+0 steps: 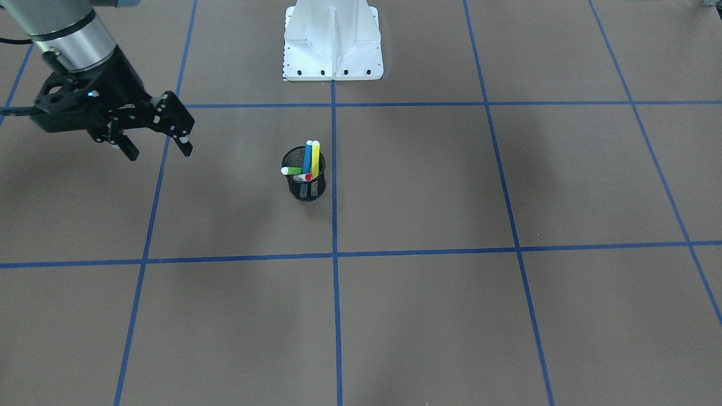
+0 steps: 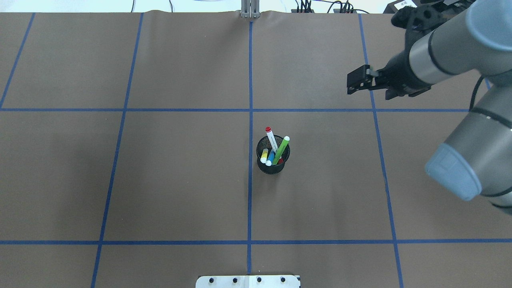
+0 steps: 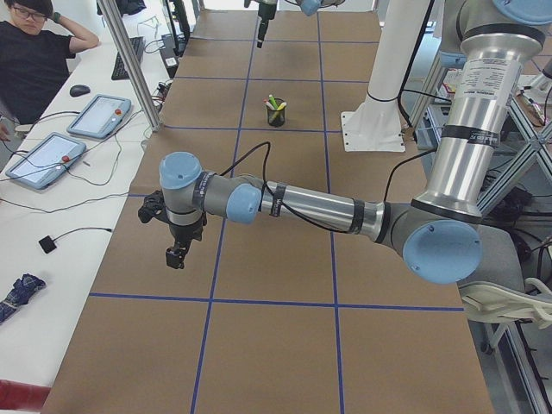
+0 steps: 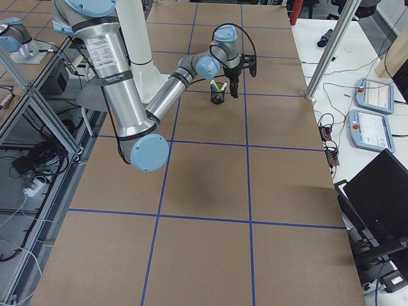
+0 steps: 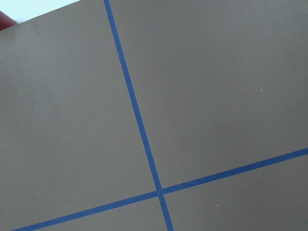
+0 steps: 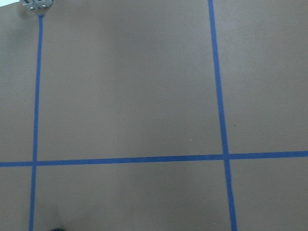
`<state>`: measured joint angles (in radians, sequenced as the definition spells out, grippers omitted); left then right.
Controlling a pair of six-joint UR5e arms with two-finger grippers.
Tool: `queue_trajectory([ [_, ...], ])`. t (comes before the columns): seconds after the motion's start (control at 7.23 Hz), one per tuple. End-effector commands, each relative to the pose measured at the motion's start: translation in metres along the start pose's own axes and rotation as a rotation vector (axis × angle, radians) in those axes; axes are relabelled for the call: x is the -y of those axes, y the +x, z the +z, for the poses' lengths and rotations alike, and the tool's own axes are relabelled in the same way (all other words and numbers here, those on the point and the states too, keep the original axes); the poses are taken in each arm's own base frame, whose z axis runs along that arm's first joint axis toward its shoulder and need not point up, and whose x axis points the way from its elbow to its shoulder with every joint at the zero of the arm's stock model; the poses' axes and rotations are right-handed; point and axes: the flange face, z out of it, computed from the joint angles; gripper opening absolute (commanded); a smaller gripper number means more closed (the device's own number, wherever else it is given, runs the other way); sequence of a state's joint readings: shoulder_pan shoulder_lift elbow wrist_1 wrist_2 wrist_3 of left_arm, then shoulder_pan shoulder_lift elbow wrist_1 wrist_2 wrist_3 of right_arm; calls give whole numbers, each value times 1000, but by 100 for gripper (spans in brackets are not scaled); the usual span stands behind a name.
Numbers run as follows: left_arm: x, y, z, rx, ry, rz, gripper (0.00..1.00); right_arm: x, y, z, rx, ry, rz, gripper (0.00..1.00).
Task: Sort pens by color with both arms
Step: 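Move the right gripper over the black mesh pen cup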
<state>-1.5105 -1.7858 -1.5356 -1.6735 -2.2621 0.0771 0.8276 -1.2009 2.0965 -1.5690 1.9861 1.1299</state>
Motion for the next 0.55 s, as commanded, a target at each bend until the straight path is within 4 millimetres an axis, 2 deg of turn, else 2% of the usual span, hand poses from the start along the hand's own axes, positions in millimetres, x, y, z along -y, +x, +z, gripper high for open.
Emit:
queue_trajectory([
  [0.0,1,4,-1,-17,11,10,100,-56,-42,14,-1,-26,1,99],
  [0.28,-1,1,2,-17,4,5,100,-105,-90,15,-132,-23,-66,98],
  [0.41,-1,0,3,-19,2,1,100,-118,-111,13,-164,-24,-90,93],
])
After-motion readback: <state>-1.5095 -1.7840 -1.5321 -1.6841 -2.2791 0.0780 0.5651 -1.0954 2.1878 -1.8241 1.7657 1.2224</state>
